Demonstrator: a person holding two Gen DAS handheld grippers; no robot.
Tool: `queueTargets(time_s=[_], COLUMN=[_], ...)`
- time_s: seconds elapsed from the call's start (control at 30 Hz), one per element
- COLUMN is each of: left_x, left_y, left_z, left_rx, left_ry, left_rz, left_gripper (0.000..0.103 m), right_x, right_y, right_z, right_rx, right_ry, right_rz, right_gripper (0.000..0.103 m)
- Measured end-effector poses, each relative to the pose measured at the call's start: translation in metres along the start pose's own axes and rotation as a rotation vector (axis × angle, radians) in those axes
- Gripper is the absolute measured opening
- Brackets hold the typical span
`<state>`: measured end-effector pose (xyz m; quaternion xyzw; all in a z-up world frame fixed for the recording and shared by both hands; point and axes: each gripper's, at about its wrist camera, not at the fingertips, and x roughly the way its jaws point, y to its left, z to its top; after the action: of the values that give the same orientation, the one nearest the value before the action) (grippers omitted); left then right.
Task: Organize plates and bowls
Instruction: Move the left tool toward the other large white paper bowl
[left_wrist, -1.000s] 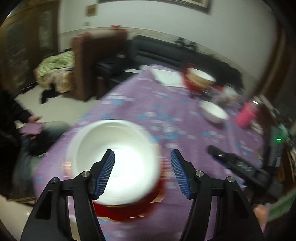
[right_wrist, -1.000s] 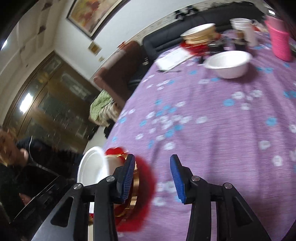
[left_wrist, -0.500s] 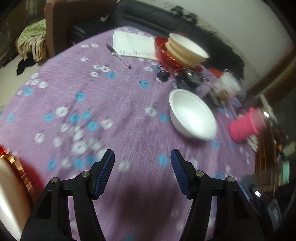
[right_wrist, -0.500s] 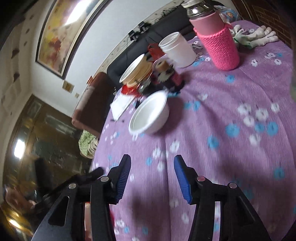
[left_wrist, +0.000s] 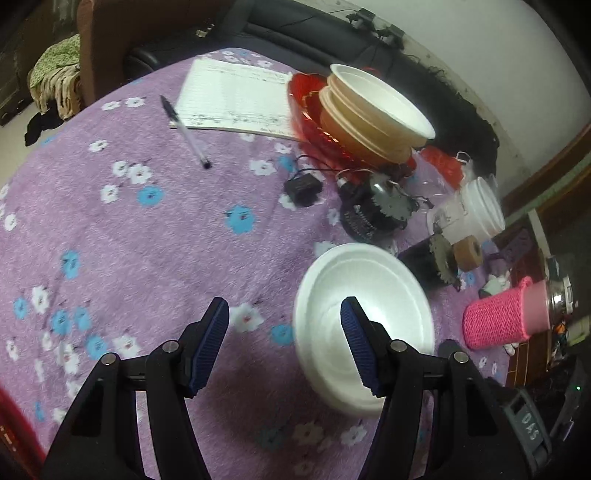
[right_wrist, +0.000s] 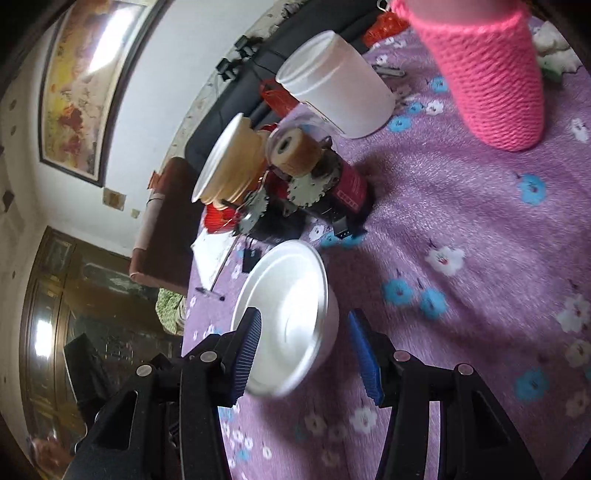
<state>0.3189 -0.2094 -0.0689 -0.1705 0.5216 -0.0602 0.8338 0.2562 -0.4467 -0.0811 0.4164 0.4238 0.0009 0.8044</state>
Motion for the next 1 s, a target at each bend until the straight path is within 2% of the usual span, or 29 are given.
queueTargets(time_s=[0.1, 0.17, 0.33, 0.47, 0.6, 0.83, 1.0], left_x=[0.013, 0.019, 0.030, 0.028, 0.027, 0.041, 0.042], left_y=[-0.006, -0.005, -0.007, -0.008, -0.007, -0.003, -0.005], left_z=[-0.002, -0.003, -0.005, -0.005, -0.005, -0.005, -0.007], left_rx=[0.037, 0.038, 0.070, 0.093, 0.105, 0.104, 0.123], left_ry=[0.010, 0.037, 0.064, 0.027, 0.013, 0.043, 0.029], left_rz=[0.018, -0.005, -0.001, 0.046, 0.055, 0.074, 0.086], left_gripper=[0.062, 0.062, 0.062, 0.062, 0.062, 0.061, 0.059], right_x=[0.010, 0.013, 0.018, 0.025, 0.028, 0.029, 0.035], right_y=[0.002, -0.001, -0.009, -0.006, -0.003, 0.001, 0.002], right_z=[0.000, -0.002, -0.002, -0.007, -0.011, -0.015, -0.017], right_rx=[-0.009, -0.019, 0.001, -0.023, -0.041, -0.069, -0.076], right_ry=[-0.001, -0.009, 0.000, 0.002, -0.005, -0.013, -0.011], right_rz=[-0.037, -0.049, 0.006, -0.021, -0.034, -0.065, -0.077], right_gripper=[0.051, 0.051, 0.051, 0.051, 0.051, 0.050, 0.048])
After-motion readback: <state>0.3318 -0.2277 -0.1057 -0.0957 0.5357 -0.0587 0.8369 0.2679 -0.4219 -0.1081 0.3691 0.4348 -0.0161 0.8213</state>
